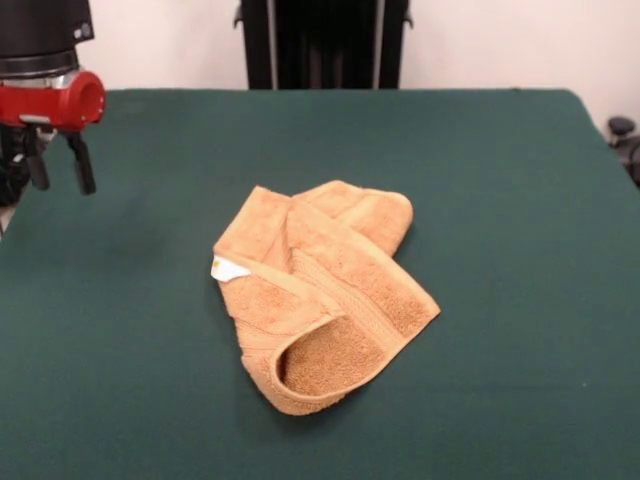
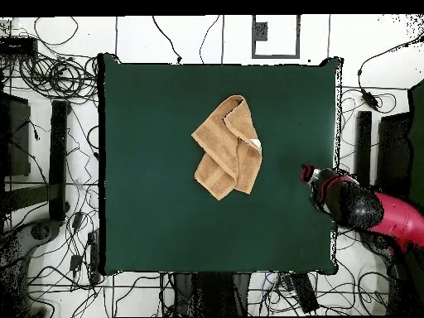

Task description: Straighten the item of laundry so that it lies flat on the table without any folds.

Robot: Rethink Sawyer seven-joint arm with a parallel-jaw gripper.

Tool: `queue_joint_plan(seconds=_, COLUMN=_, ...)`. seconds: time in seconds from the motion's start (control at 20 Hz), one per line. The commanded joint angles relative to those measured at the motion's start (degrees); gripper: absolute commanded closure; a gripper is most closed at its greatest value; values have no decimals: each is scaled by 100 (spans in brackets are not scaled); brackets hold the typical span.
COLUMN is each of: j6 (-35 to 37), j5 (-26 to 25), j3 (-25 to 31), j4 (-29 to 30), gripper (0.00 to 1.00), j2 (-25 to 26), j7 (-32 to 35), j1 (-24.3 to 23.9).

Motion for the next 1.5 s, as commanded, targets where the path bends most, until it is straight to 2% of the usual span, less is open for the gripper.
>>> queue_joint_plan(seconds=0.05, j6=727, j5=-154, j3=779, j4=516, gripper=0, j2=248, j7=-1236, j1=397)
queue_joint_plan(seconds=0.5, j6=821, j5=233, j3=368, j4=91, gripper=0, j2=300, j7=-58, j1=1288)
queue_joint_plan(seconds=0.75, j6=917, j5=492, j3=257, j4=-227, gripper=0, j2=375, j7=173, j1=1609)
queue_joint_plan(seconds=1.05, j6=993, j5=777, j3=-29, j4=-974, gripper=0, j2=601, j7=490, j1=2146)
queue_joint_plan(seconds=1.5, j6=684, j5=838, j3=-471, j4=-1830, gripper=0, j2=1127, j7=727, j1=2677)
